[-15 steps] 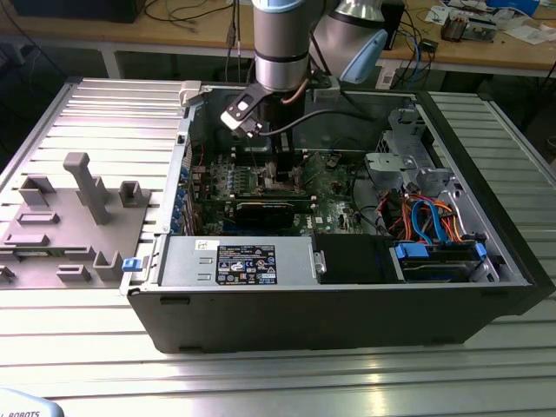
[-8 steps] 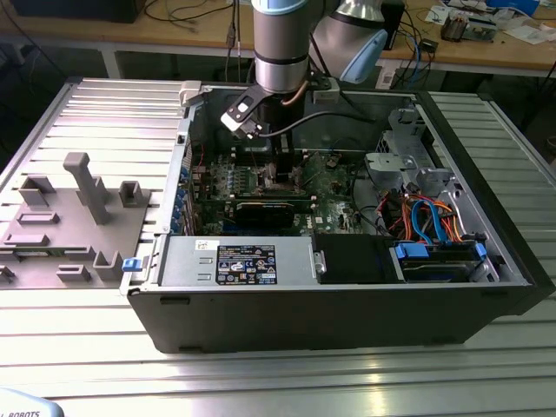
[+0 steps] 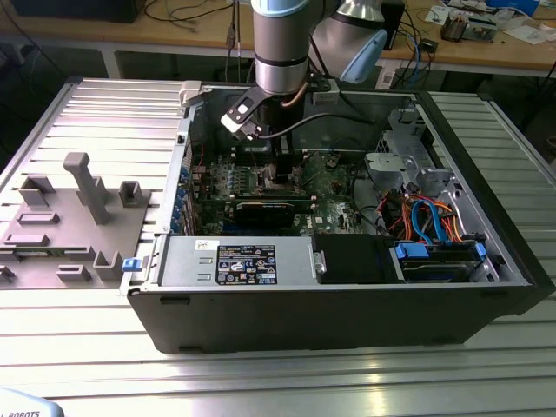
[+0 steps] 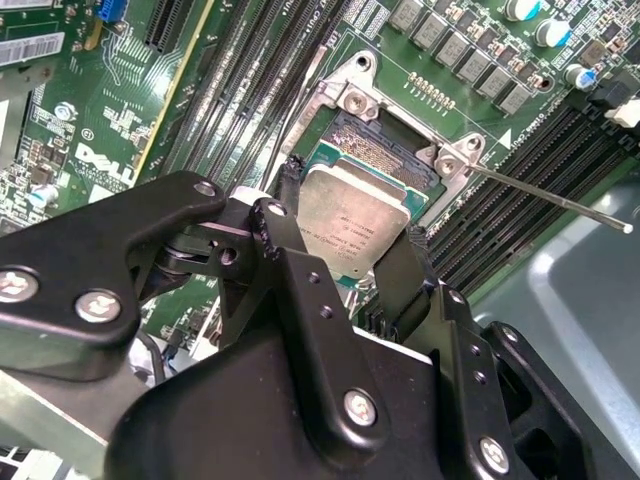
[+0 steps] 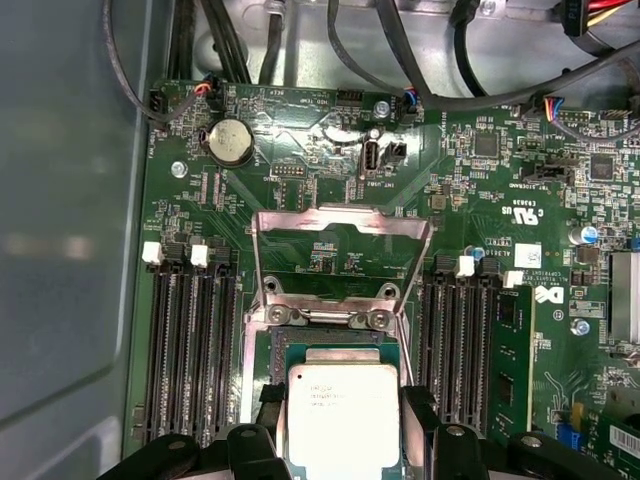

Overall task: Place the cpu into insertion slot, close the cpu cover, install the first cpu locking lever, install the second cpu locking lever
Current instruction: 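Place the cpu into insertion slot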

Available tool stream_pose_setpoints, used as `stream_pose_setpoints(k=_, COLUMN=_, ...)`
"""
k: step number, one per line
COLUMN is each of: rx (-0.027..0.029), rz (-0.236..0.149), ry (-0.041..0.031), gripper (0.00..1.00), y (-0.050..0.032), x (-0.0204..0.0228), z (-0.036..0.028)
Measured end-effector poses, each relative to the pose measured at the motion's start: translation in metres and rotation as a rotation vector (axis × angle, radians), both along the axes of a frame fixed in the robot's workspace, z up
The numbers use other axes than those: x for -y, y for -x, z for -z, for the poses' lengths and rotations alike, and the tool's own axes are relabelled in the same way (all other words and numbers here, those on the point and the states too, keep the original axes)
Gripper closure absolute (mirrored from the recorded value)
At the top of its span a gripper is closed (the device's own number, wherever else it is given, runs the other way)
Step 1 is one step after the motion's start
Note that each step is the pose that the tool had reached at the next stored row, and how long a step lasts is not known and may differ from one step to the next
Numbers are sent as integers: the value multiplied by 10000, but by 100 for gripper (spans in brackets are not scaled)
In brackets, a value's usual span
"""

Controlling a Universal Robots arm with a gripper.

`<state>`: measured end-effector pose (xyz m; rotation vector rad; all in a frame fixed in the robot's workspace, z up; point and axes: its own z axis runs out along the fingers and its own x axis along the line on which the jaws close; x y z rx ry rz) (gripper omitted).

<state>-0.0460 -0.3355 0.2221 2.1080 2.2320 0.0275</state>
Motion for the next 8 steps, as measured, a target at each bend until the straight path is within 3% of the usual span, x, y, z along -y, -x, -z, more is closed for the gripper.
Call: stream_pose_setpoints(k=8, rx=0, rz=0, ry=0, gripper=46, y=0, x=0, z=28)
